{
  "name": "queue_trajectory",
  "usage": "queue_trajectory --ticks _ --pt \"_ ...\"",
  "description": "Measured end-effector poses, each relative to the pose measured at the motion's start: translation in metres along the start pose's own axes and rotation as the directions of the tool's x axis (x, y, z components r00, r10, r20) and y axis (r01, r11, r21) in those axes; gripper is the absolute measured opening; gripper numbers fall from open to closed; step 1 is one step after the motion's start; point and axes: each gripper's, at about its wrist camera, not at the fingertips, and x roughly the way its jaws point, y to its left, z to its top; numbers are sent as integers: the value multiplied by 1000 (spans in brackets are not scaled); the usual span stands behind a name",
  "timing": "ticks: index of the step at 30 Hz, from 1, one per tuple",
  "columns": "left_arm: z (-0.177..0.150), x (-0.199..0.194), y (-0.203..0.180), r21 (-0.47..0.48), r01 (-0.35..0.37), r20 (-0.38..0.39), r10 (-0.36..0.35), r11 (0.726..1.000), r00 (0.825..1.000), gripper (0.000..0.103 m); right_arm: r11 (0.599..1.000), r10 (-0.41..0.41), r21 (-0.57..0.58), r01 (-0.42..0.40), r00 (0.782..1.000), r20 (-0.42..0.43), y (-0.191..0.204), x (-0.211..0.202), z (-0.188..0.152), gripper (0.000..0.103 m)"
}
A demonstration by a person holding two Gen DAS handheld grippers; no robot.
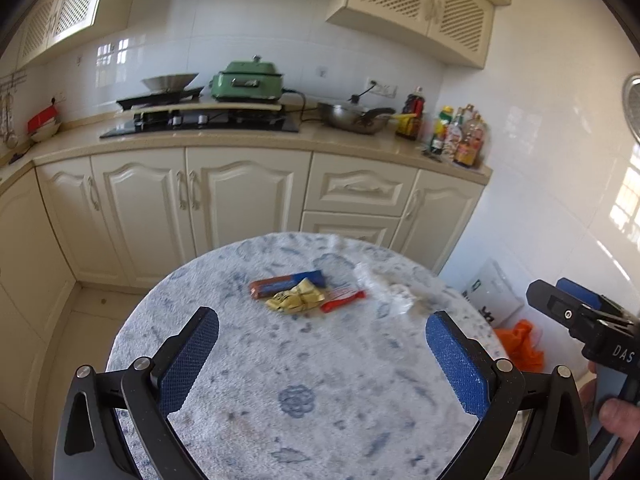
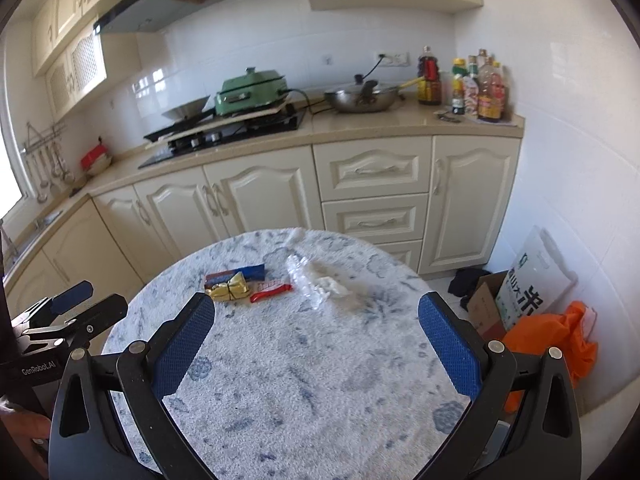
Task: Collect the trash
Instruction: 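Grasp the clear plastic wrap with the right tool while the left tool grasps the yellow string-tied package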
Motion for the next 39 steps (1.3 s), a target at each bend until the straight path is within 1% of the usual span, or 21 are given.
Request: queue_trajectory --ticks 5,10,14,18,23,26,27,28,29,30,31,32,33,34,35,37,39 --pt "13 46 17 -29 -31 -60 29 999 998 102 999 17 -26 -19 997 -70 5 42 -2 103" --pt "23 94 23 -23 -56 -107 53 998 993 102 999 25 -23 -29 989 -147 1 94 -6 103" --pt "27 139 24 -14 -75 -156 72 997 985 102 999 25 -17 -29 980 -199 -7 130 -9 103" --pt "32 190 24 -27 -91 -206 84 995 975 102 999 27 -24 -34 970 -240 -11 168 -8 102" --pt "35 251 18 -29 -112 -248 101 993 963 102 999 42 -21 -50 961 -272 -15 207 -3 91" --pt "35 282 16 -32 -134 -274 121 990 954 98 998 46 -33 -59 955 -293 -14 227 -1 86" --pt "33 291 18 -31 -143 -288 128 989 949 92 997 50 -39 -64 952 -303 -12 235 -1 84" --pt "32 296 15 -5 -162 -273 155 987 949 91 996 50 -48 -69 947 -318 -11 242 -2 77" --pt "32 299 14 7 -167 -270 162 986 949 88 996 47 -56 -70 942 -331 -8 247 -5 70" --pt "32 301 13 15 -168 -263 165 986 951 87 996 39 -66 -66 939 -343 -7 252 -8 70" --pt "32 301 14 16 -164 -257 163 986 953 82 995 29 -83 -59 947 -321 -6 250 -10 65" --pt "32 301 15 15 -160 -249 159 987 955 78 994 29 -90 -61 948 -317 -5 249 -12 62" --pt "31 301 16 16 -159 -240 158 987 958 70 993 24 -101 -58 951 -308 -4 247 -14 49" --pt "31 302 18 15 -150 -238 149 989 960 69 992 13 -114 -50 953 -304 -3 245 -16 37" --pt "29 302 20 15 -139 -233 139 990 963 69 991 5 -123 -44 954 -301 -2 243 -17 32" --pt "27 305 21 25 -123 -227 126 992 966 67 993 26 -106 -61 953 -302 -5 239 -20 29" --pt "26 305 23 24 -104 -227 107 994 968 67 994 39 -88 -68 952 -304 -8 232 -23 28"
